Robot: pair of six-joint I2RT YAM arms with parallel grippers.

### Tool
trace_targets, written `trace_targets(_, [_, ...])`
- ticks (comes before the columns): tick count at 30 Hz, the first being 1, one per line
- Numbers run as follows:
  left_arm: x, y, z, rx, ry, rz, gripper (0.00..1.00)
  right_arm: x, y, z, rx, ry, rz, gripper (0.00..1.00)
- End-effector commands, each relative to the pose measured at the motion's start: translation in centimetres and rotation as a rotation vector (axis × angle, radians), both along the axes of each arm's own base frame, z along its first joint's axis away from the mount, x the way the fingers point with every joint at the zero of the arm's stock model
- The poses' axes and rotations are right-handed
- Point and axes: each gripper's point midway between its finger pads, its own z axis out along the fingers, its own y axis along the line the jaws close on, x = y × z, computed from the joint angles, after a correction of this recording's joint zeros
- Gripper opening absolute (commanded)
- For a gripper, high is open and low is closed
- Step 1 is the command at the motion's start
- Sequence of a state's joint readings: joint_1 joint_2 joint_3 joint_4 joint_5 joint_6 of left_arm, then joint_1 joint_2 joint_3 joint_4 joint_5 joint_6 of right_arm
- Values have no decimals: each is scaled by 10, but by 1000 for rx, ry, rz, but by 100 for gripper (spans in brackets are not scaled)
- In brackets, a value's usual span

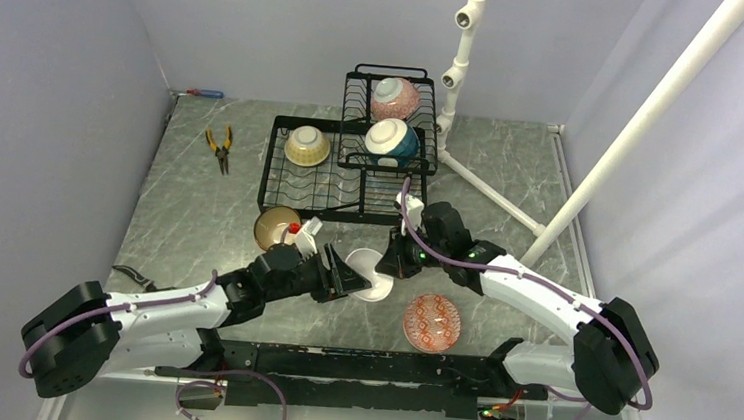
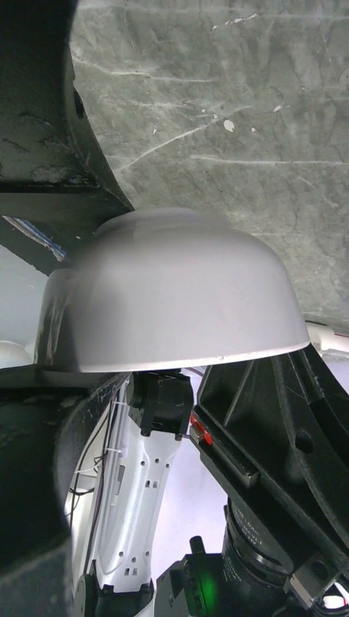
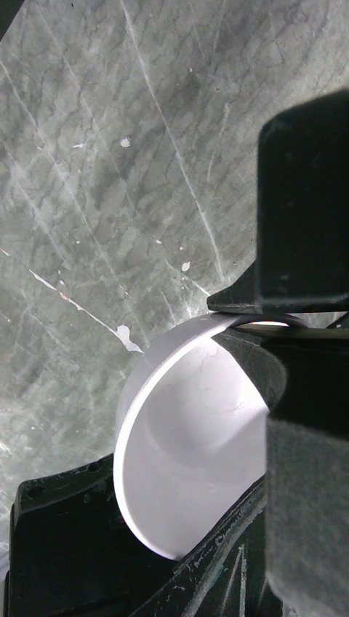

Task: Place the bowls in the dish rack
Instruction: Pick up the bowl from the center of the board.

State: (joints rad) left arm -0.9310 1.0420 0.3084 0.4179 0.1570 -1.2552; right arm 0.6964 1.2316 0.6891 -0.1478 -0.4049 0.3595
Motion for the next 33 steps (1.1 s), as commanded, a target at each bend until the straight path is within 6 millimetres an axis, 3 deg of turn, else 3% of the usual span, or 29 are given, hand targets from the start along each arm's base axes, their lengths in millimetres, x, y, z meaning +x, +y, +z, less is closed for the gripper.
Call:
trace_targets(1, [6, 0, 12, 11, -48, 11, 54, 10, 13, 26, 71, -47, 6, 0])
trace_targets(5, [8, 2, 12, 48, -60, 11, 46, 9, 13, 28, 82, -48, 10, 5])
trace_targets(9, [10, 2, 15, 94, -89, -2, 34, 6, 14, 31, 99, -50, 16, 32])
trace_targets(11, [11, 2, 16, 120, -98, -9, 33, 6, 14, 31, 102, -49, 13, 41])
trace_targets(19, [9, 1, 23, 128, -129, -35, 32, 3, 15, 16, 88, -11, 22, 49])
trace_targets(23, [7, 0, 29, 102, -139, -45, 32, 2, 18, 13, 97, 1, 37, 46])
trace_targets(27, [7, 3, 27, 103, -134, -31, 33, 2, 22, 16, 116, -2, 53, 14])
trace_targets(29, [8, 6, 25, 113, -129, -17, 38, 2, 21, 17, 114, -6, 51, 1])
trace_targets(33, [9, 11, 21, 133, -121, 4, 60, 2, 18, 20, 113, -21, 44, 0])
